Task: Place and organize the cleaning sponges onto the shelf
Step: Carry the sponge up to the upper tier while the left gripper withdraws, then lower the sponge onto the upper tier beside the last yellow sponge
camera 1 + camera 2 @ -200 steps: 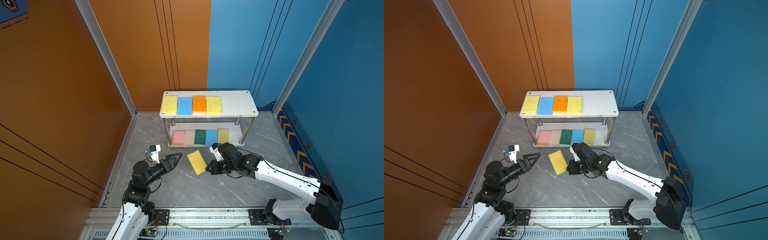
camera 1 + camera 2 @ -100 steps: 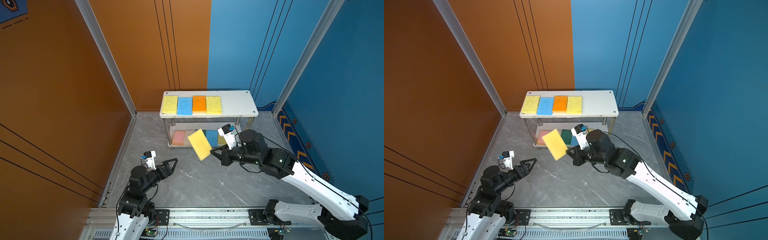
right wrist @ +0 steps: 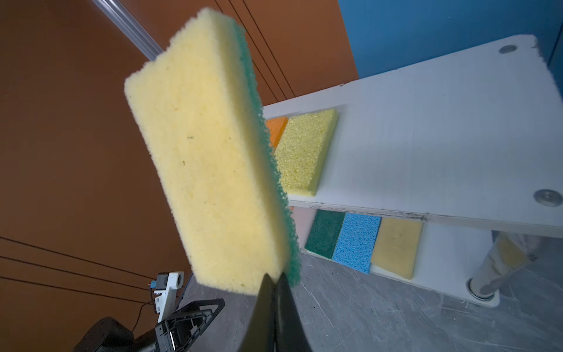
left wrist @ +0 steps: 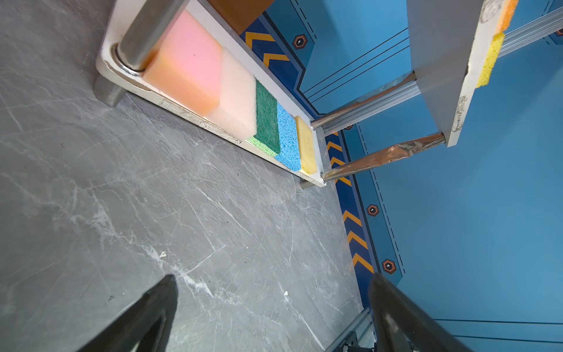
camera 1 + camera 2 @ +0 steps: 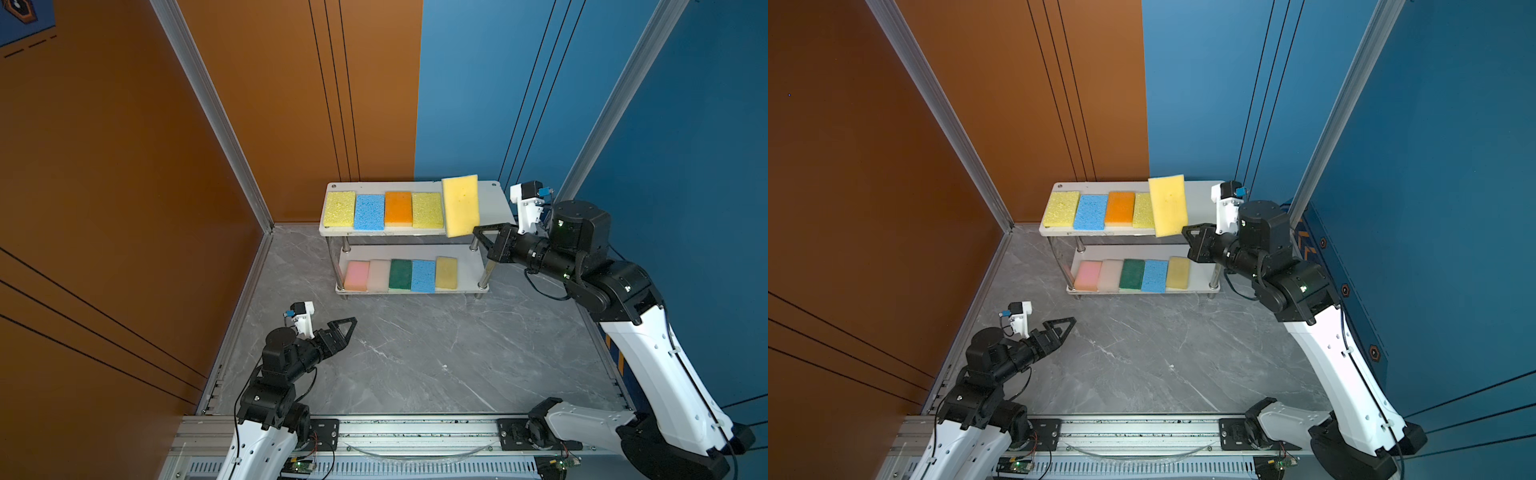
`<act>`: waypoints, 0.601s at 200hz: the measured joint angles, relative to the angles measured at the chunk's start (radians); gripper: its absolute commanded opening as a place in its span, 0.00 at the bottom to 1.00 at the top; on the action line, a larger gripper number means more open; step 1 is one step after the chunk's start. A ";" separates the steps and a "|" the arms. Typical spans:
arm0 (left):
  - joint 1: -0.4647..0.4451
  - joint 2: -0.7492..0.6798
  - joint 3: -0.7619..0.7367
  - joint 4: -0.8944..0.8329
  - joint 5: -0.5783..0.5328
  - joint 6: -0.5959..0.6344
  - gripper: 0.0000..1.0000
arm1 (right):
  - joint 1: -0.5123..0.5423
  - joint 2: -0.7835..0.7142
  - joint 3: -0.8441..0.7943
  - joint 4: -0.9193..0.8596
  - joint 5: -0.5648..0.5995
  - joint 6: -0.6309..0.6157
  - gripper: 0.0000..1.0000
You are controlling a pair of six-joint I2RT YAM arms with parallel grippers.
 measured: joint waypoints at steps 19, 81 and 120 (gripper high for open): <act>0.002 -0.002 0.005 -0.017 -0.003 0.005 0.98 | -0.040 0.056 0.068 -0.069 -0.003 0.006 0.00; 0.002 -0.001 0.013 -0.050 -0.003 0.013 0.98 | -0.088 0.216 0.230 -0.258 -0.015 0.006 0.00; 0.003 0.000 0.013 -0.069 -0.003 0.024 0.98 | -0.109 0.289 0.278 -0.301 -0.018 0.006 0.00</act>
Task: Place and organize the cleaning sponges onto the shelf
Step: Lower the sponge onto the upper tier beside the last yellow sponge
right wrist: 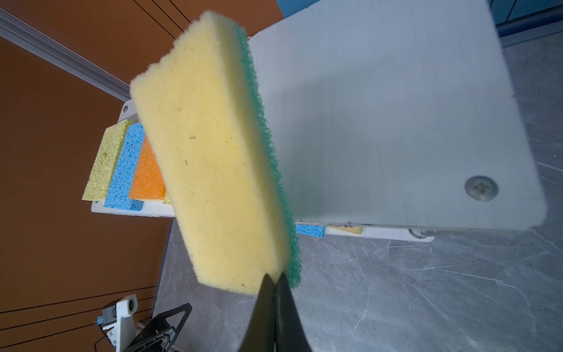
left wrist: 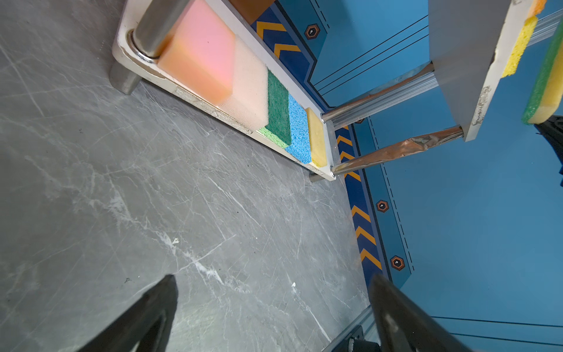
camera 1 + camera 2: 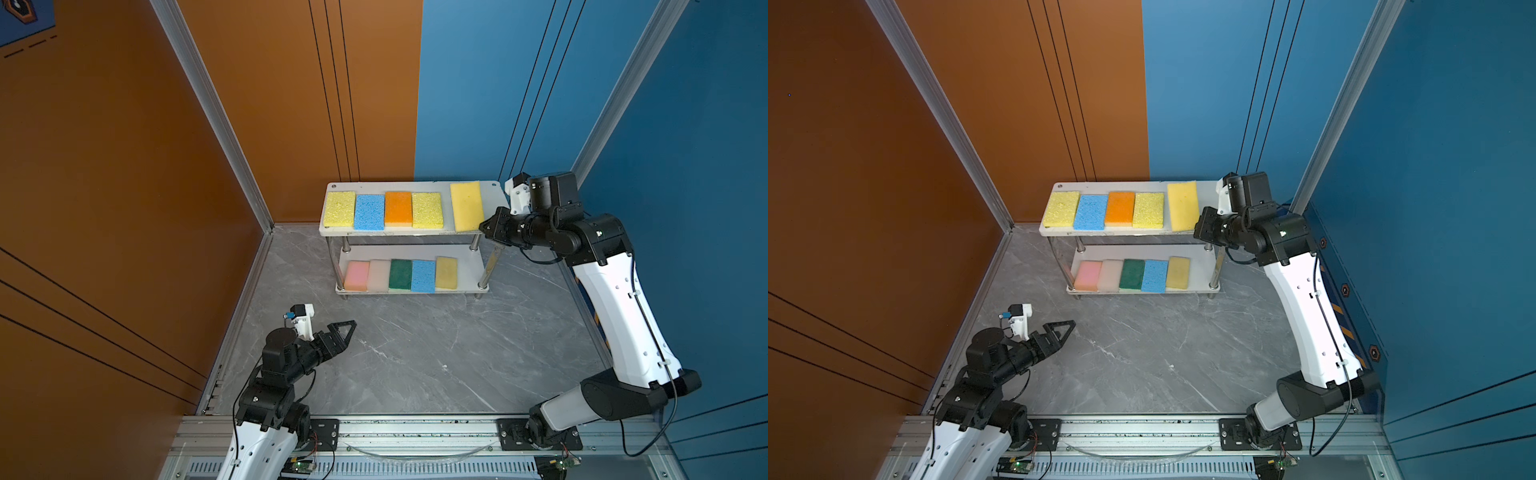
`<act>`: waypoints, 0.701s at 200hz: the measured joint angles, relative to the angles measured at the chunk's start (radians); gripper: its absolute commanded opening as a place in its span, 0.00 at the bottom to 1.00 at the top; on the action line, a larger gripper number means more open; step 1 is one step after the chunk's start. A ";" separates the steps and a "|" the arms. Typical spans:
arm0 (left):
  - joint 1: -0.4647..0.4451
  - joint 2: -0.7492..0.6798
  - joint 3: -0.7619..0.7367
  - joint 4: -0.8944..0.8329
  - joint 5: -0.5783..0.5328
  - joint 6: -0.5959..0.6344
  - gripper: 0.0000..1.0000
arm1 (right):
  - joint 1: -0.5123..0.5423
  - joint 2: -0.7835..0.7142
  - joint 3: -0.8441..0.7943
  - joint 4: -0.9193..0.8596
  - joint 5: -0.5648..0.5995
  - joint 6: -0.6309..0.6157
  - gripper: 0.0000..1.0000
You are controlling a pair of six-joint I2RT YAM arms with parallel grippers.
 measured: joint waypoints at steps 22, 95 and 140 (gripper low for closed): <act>0.002 0.000 0.000 -0.008 0.000 0.005 0.98 | -0.003 0.043 0.034 -0.007 -0.006 0.003 0.00; 0.014 -0.011 0.000 -0.030 0.001 0.007 0.98 | -0.004 0.120 0.092 -0.008 -0.010 0.018 0.00; 0.025 -0.011 0.000 -0.030 0.004 0.007 0.98 | -0.008 0.124 0.092 -0.007 -0.021 0.027 0.00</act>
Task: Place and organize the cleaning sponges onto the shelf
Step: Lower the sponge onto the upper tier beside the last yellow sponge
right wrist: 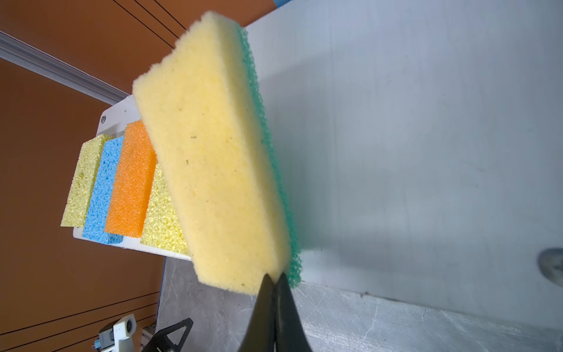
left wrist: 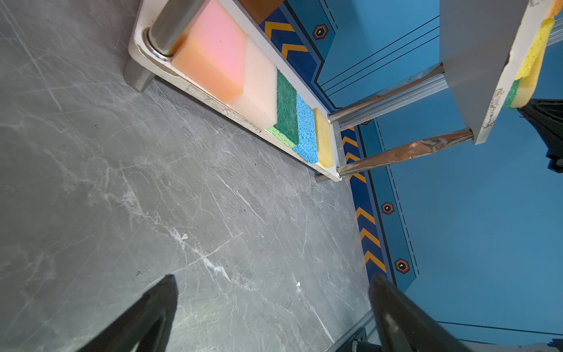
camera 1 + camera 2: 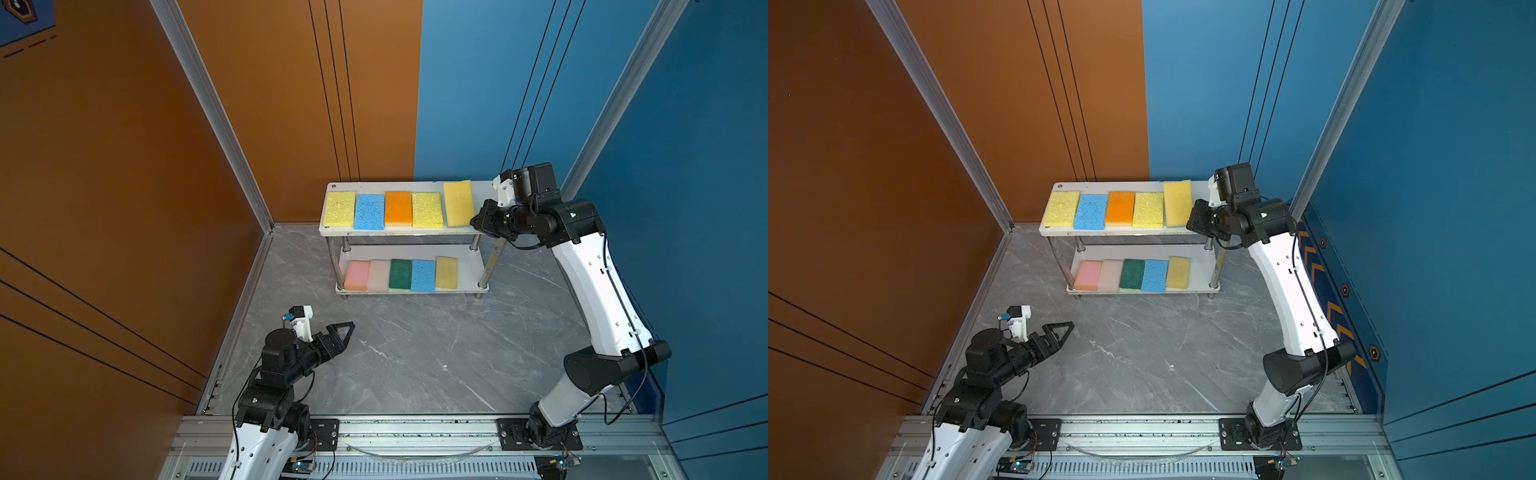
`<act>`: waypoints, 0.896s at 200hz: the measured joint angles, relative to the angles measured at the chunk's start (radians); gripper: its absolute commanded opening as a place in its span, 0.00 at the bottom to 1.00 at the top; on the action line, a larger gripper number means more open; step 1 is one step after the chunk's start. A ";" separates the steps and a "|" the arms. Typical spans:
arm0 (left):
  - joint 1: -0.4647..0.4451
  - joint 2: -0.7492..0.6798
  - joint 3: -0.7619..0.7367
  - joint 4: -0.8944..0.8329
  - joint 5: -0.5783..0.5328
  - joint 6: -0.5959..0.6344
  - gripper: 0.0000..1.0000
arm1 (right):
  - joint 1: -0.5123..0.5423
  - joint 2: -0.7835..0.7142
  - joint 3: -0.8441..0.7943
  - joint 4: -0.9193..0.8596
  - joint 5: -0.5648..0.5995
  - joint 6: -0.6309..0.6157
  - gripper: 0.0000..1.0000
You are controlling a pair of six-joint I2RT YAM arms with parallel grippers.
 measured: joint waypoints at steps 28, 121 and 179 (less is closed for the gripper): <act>0.002 0.000 0.000 0.000 0.000 0.000 0.98 | -0.001 0.000 0.000 0.003 -0.013 0.010 0.04; 0.013 0.000 0.000 0.000 0.012 0.000 0.98 | -0.003 0.000 -0.024 0.036 -0.037 0.033 0.47; 0.015 0.000 0.000 0.000 0.016 0.000 0.98 | -0.018 0.000 -0.030 0.057 -0.049 0.033 0.51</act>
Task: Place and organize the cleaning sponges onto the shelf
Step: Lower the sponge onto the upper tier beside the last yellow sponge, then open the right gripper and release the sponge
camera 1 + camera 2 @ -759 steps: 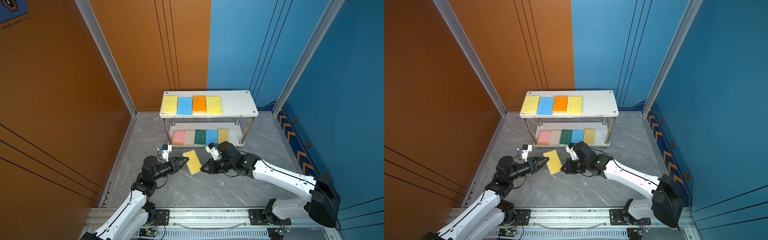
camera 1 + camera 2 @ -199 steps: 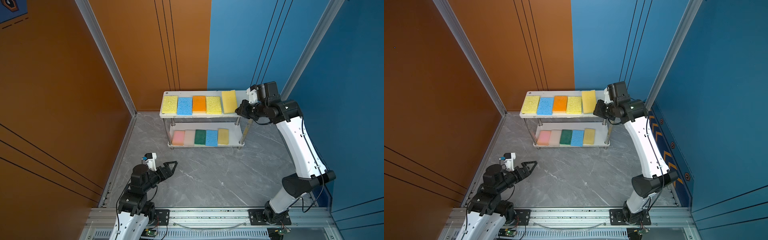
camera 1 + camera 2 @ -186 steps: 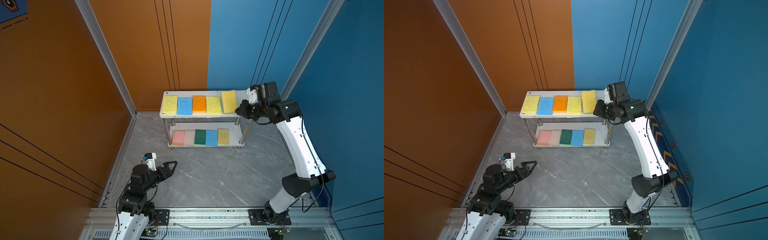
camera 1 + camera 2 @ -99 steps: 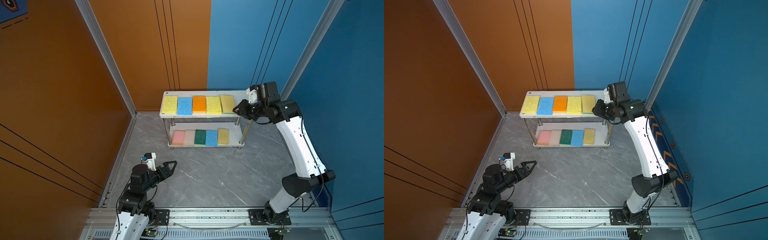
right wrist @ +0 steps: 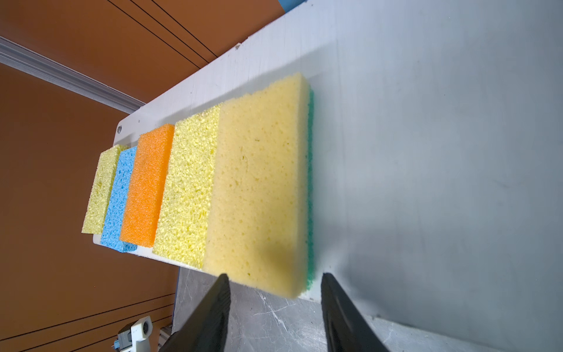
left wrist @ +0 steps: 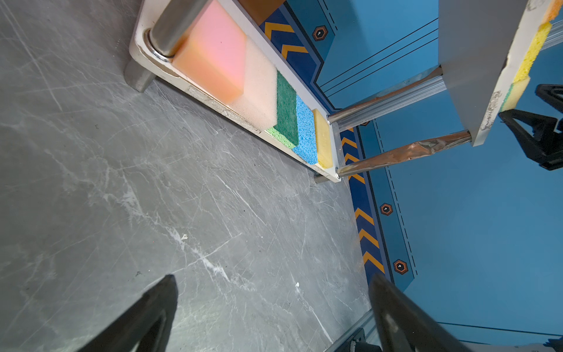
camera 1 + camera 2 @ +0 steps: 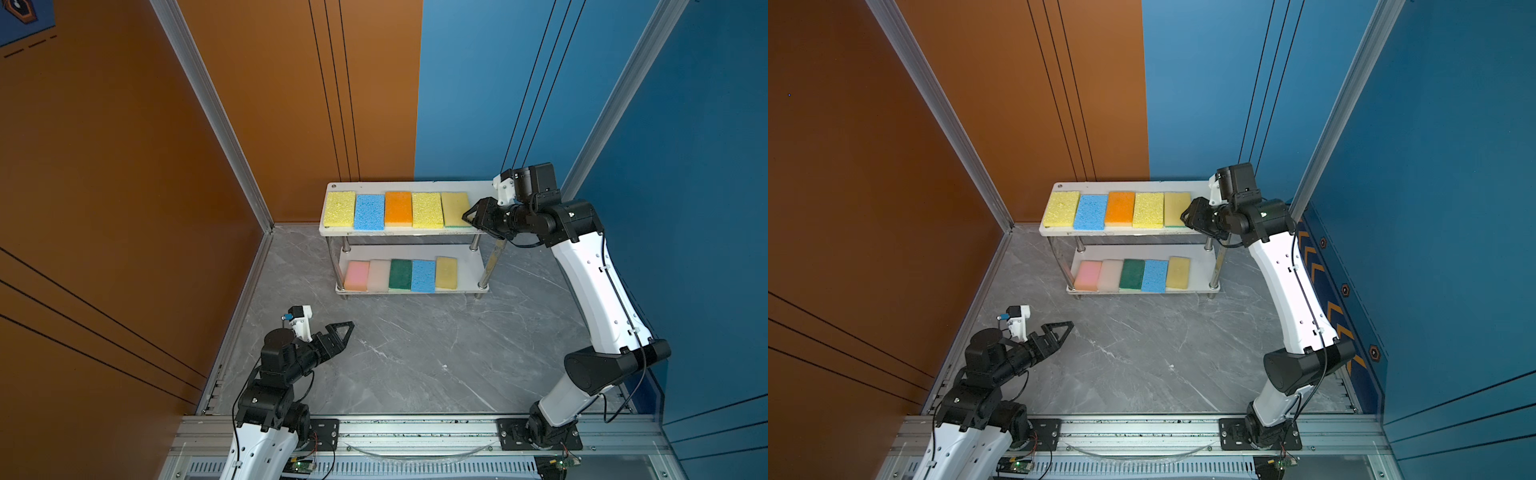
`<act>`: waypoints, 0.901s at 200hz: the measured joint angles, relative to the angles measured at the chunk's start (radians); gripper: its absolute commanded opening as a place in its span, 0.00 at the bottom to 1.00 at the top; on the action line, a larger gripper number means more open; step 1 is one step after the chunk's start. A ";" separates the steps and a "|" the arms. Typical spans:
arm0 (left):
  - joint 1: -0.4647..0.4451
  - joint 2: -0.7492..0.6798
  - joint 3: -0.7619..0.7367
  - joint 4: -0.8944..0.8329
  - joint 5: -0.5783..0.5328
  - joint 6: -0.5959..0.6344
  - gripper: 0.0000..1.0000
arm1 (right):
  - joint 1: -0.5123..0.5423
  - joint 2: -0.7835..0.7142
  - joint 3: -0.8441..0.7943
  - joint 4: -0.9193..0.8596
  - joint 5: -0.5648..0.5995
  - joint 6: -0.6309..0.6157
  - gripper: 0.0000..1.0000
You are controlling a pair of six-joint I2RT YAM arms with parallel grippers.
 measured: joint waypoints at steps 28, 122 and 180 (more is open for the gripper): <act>0.005 0.000 0.000 0.000 0.003 0.000 0.98 | -0.001 -0.006 -0.025 0.026 -0.011 0.001 0.55; 0.020 -0.011 0.005 0.000 0.014 0.000 0.98 | -0.002 -0.186 -0.217 0.217 -0.090 -0.001 0.91; 0.030 -0.035 0.013 -0.001 0.013 -0.001 0.98 | -0.002 -0.293 -0.381 0.375 -0.136 -0.010 1.00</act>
